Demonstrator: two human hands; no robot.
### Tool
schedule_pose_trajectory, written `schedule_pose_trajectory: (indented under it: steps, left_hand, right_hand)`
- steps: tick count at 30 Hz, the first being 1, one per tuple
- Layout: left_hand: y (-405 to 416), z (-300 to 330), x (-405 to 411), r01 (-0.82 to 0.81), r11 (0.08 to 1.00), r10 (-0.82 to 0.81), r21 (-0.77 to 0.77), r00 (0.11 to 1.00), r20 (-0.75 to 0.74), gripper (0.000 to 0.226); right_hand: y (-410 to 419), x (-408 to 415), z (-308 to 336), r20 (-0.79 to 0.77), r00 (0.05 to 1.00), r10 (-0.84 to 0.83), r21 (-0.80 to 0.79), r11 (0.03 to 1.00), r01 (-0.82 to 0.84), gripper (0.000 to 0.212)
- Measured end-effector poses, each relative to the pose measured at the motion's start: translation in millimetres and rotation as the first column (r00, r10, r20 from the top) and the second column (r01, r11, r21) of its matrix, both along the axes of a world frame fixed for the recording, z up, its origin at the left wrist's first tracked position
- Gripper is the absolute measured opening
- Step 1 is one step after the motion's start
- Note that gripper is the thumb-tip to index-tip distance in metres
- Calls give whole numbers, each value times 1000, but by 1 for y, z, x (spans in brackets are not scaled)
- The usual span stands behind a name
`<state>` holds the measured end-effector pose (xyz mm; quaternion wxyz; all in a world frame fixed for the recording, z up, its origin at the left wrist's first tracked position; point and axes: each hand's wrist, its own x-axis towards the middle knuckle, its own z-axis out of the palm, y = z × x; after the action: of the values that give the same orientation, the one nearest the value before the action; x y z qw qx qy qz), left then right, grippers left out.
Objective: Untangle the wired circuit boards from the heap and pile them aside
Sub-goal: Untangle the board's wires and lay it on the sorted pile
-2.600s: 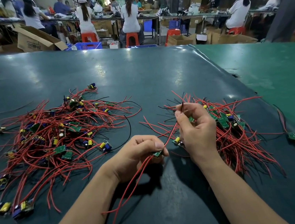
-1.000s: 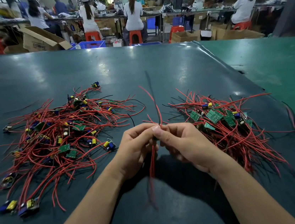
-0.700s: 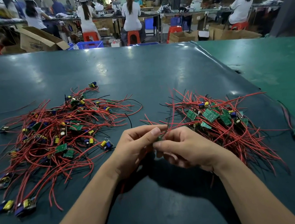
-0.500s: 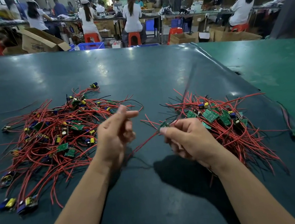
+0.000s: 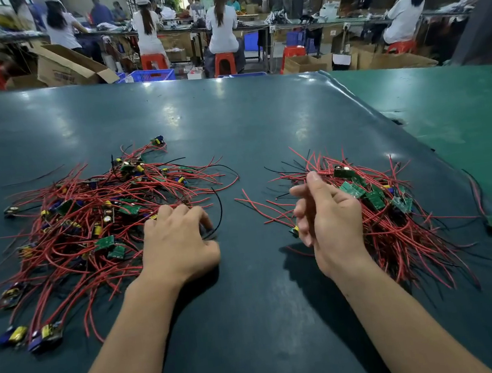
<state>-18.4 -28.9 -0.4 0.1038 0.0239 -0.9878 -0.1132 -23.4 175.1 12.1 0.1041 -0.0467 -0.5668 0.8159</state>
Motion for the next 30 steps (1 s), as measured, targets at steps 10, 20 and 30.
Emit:
schedule_pose_trajectory:
  steps: [10, 20, 30]
  left_hand:
    - [1, -9, -8, 10, 951, 60, 310, 974, -216, 33]
    - [9, 3, 0, 452, 794, 46, 406, 621, -783, 31]
    - [51, -6, 8, 783, 538, -337, 311, 538, -772, 43]
  right_hand:
    - [-6, 3, -5, 49, 993, 112, 164, 979, -118, 47]
    - [-11, 5, -7, 193, 922, 334, 232, 898, -374, 39]
    - [-6, 4, -2, 91, 854, 512, -132, 857, -499, 16]
